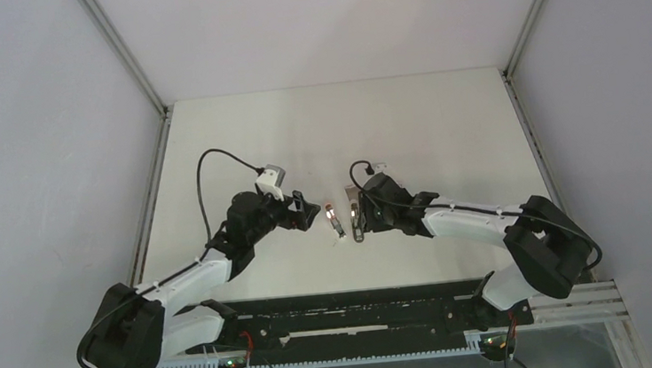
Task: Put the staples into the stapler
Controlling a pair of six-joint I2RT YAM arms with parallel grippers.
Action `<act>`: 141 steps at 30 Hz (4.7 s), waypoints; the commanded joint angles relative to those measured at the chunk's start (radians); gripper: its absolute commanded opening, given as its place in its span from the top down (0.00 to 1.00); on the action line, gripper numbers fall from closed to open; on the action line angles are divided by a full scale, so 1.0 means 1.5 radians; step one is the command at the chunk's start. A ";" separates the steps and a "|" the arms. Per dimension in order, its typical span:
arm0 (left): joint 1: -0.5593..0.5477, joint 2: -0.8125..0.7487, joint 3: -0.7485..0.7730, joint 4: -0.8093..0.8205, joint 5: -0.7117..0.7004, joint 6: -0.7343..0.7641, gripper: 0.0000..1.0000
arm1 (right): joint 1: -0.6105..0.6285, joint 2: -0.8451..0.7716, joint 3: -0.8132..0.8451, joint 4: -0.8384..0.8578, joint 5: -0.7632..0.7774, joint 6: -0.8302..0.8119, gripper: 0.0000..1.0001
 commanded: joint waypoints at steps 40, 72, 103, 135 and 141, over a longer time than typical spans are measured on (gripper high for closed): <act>-0.014 0.233 0.133 0.109 0.144 0.014 0.22 | -0.059 -0.119 -0.035 0.066 -0.076 -0.029 0.60; -0.128 0.159 0.025 0.119 -0.226 0.105 0.88 | -0.100 -0.234 -0.112 0.076 -0.083 -0.043 0.60; -0.408 0.225 0.124 -0.107 -0.677 0.116 0.70 | -0.040 -0.188 -0.113 0.118 -0.063 -0.017 0.62; -0.127 0.144 0.052 0.026 0.030 -0.046 0.16 | -0.095 -0.326 -0.140 0.055 -0.090 -0.039 0.57; -0.105 0.218 0.055 0.043 0.056 -0.071 0.16 | -0.099 -0.345 -0.147 0.044 -0.088 -0.038 0.55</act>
